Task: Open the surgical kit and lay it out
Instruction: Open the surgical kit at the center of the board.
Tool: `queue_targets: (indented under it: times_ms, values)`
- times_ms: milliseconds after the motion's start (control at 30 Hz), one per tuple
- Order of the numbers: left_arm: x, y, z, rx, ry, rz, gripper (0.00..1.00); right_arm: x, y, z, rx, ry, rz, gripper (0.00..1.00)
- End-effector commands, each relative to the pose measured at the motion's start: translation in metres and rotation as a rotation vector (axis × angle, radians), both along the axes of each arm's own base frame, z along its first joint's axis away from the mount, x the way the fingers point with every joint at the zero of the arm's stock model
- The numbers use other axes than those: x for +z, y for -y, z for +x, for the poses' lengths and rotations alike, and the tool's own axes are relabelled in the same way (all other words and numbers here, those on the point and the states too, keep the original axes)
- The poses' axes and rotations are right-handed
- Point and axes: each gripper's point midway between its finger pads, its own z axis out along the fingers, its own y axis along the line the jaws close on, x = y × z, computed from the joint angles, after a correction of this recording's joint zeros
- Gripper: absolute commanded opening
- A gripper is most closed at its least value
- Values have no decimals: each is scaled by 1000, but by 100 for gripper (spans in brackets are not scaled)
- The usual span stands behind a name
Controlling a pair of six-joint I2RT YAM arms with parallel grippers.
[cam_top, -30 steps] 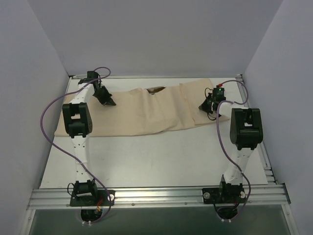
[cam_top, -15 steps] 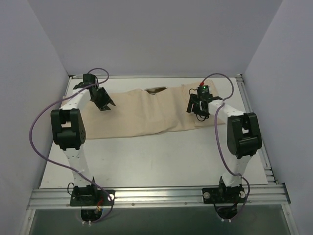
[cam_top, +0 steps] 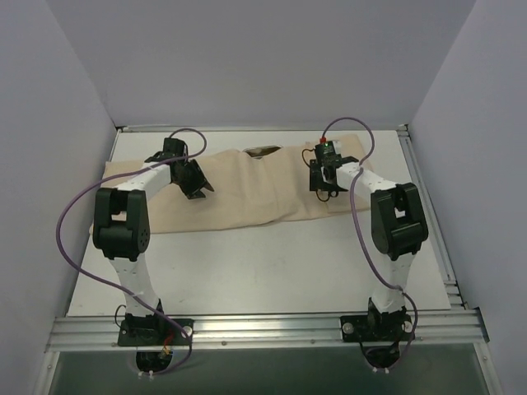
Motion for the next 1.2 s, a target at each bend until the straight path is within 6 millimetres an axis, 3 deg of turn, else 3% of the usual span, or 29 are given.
queue_targets:
  times_ms: [0,300,400,633,800,833,933,967,1067,1100,1167]
  values:
    - [16,-4,18,48,91,-1,48,-5,8,5,13,-23,-78,66]
    - [-9,-17,17,96,18,36,47,-18,3,8,14,-32,-78,60]
    - [-17,-21,16,102,-6,48,46,-22,8,7,-12,-43,-103,52]
    - [-29,-32,16,121,-37,59,43,-9,23,11,-72,-16,-153,22]
    - [-35,-38,18,131,-56,62,41,21,38,22,-130,38,-173,2]
    - [-36,-40,19,133,-59,63,41,24,47,21,-155,30,-184,0]
    - [-37,-41,20,132,-66,63,39,43,106,22,-279,33,-238,0]
    - [-34,-42,22,130,-58,67,39,52,144,20,-363,39,-253,0]
    - [-28,-42,24,125,-52,70,39,82,213,10,-516,58,-340,0]
    - [-26,-42,26,124,-46,67,39,93,242,7,-584,73,-334,7]
    - [-20,-40,28,116,-41,60,38,105,257,6,-618,97,-300,48]
